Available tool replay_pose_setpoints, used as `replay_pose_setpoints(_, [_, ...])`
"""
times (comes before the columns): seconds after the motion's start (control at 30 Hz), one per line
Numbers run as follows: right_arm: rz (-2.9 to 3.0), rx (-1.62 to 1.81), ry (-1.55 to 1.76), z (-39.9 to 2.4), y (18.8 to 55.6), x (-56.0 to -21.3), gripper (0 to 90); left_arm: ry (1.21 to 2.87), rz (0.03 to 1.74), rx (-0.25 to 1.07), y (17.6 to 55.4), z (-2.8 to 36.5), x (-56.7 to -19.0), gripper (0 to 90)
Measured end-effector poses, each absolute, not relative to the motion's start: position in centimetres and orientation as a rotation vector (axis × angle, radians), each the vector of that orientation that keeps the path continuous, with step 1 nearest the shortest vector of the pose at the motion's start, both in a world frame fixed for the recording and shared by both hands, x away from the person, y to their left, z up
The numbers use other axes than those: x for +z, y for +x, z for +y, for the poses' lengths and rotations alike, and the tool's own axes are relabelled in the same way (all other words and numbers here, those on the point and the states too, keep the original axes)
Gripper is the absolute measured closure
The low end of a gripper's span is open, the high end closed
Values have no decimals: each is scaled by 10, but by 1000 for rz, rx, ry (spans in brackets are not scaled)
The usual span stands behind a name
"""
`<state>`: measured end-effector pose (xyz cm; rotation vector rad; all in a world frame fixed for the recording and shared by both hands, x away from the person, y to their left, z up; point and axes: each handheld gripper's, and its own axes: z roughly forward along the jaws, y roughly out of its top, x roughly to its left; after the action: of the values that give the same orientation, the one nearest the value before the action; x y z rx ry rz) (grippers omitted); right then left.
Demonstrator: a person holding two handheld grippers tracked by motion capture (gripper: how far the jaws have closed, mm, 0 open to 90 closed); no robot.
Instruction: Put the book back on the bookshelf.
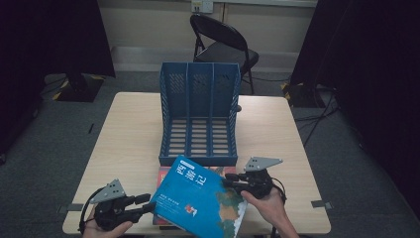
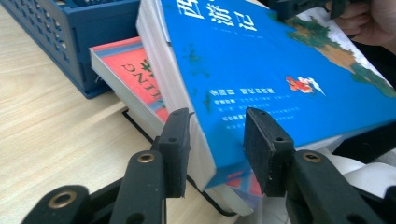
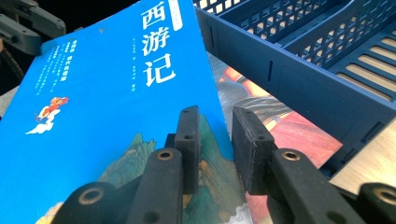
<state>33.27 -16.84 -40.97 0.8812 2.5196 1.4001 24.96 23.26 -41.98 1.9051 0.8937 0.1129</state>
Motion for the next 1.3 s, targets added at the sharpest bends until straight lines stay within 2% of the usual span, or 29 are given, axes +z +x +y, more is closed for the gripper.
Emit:
replay_pose_setpoints(0.13, [2515,1396,880,-171,331,-410,737,1946,904,110,241,236,-427,571])
replay_pose_setpoints(0.2, [2519,1391,881,-170,331,-410,737,1941,905,64,242,240,-433,571])
replay_pose_setpoints(0.4, [2509,1384,896,-173,327,-409,742,1924,905,126,249,236,-428,600])
replay_pose_setpoints(0.57, [2507,1377,902,-175,322,-409,742,1914,890,124,258,235,-423,600])
replay_pose_setpoints(0.6, [2507,1373,901,-177,319,-409,743,1917,877,167,259,233,-423,611])
replay_pose_setpoints(0.7, [2504,1387,911,-181,313,-410,743,1912,905,156,262,232,-425,630])
replay_pose_setpoints(1.03, [2502,1381,906,-186,301,-410,740,1905,941,136,268,232,-427,622])
replay_pose_setpoints(1.23, [2523,1407,924,-194,291,-410,737,1916,938,170,286,225,-426,619])
replay_pose_setpoints(1.3, [2552,1387,905,-195,289,-408,735,1931,943,184,294,222,-424,591])
